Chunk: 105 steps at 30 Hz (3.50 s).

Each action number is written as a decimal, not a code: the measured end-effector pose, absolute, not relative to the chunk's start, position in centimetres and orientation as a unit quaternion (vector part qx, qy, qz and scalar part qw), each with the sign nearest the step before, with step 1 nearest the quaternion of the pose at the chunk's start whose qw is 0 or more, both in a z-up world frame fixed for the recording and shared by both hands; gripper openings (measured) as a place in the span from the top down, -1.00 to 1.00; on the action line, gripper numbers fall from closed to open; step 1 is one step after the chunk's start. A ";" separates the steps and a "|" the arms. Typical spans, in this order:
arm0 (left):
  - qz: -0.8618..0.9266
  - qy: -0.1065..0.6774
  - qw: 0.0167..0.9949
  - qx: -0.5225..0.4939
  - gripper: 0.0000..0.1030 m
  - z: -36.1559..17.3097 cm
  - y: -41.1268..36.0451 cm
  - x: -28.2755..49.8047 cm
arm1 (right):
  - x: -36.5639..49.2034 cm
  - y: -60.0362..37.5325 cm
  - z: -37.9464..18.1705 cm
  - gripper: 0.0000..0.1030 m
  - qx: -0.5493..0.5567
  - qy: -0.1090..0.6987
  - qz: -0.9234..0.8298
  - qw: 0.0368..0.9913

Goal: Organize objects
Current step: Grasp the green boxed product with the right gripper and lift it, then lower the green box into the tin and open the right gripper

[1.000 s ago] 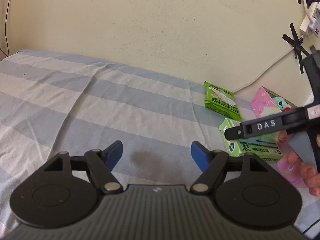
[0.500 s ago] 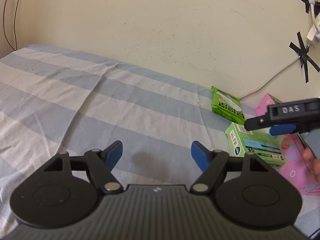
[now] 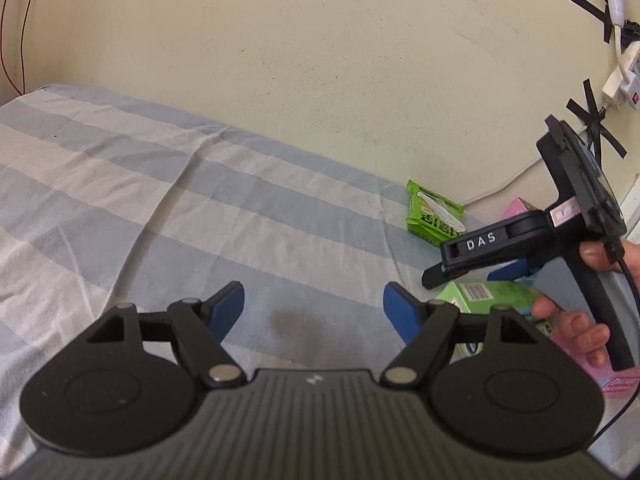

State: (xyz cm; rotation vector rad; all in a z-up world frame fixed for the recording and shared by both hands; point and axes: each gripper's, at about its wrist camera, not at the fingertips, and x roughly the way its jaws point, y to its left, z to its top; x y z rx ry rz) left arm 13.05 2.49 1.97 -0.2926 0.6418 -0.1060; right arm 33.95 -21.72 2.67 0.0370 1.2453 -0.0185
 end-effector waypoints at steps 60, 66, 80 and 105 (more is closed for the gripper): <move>-0.374 0.240 0.895 0.042 -0.27 9.2 -21.2 10.9 | 1.2 -29.0 7.2 -0.42 -0.010 0.138 -0.110 0.984; -0.349 0.221 0.907 0.083 -0.32 8.5 -27.4 14.0 | 5.2 -34.8 6.1 -0.45 -0.002 0.156 -0.155 0.976; -0.253 0.252 0.930 0.084 -0.32 5.7 -25.9 14.0 | 6.1 -36.7 3.9 -0.75 -0.039 0.121 -0.216 0.968; -0.163 0.261 0.947 0.091 -0.44 4.0 -14.6 7.5 | -1.8 -31.6 4.1 -0.81 0.191 0.128 -0.197 0.953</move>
